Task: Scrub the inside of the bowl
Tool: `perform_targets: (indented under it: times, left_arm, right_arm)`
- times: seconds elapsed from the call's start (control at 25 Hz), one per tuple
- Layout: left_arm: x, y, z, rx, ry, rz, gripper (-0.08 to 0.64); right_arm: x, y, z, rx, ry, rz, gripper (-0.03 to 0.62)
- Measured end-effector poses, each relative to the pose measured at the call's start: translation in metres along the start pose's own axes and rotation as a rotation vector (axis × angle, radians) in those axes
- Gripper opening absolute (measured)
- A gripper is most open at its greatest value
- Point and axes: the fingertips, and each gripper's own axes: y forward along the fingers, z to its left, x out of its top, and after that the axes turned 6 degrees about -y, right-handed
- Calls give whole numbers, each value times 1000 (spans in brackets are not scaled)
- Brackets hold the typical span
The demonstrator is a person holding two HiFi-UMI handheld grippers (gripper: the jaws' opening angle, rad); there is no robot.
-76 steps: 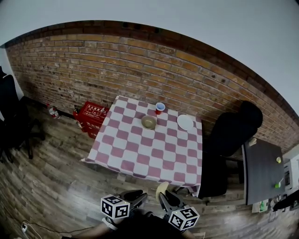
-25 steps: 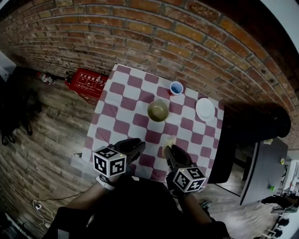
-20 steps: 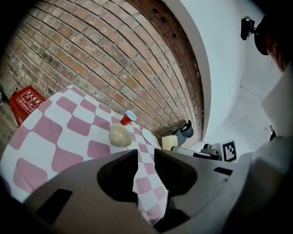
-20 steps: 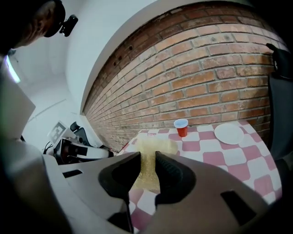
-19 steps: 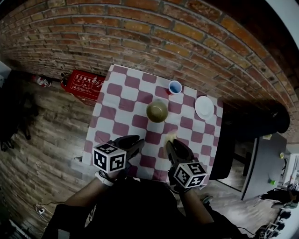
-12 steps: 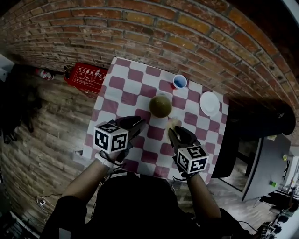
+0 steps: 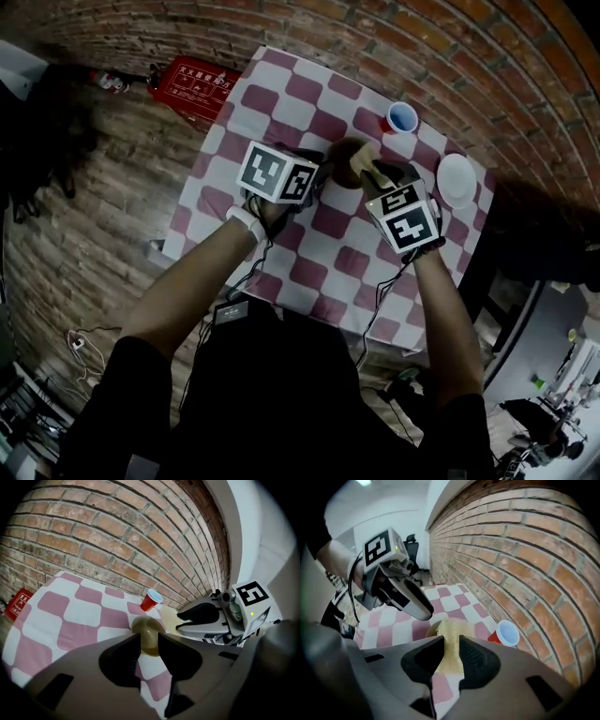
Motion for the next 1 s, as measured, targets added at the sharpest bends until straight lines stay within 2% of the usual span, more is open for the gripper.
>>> perform_targets:
  times: [0.2, 0.32, 0.64, 0.8, 1.0]
  left_arm:
    - [-3, 10, 8, 10, -61, -15, 121]
    - [-1, 12, 16, 29, -79, -13, 121]
    - [-4, 22, 23, 41, -108, 15, 121]
    - [-14, 27, 31, 79, -126, 52, 120]
    - [-22, 34, 36, 43, -217, 57, 120]
  right_arm:
    - [-4, 31, 9, -25, -302, 125, 110]
    - [-6, 40, 9, -42, -425, 179, 110]
    - [2, 60, 3, -68, -628, 264, 110]
    - [1, 72, 6, -62, -707, 273, 110]
    - [0, 81, 9, -80, -792, 281, 110]
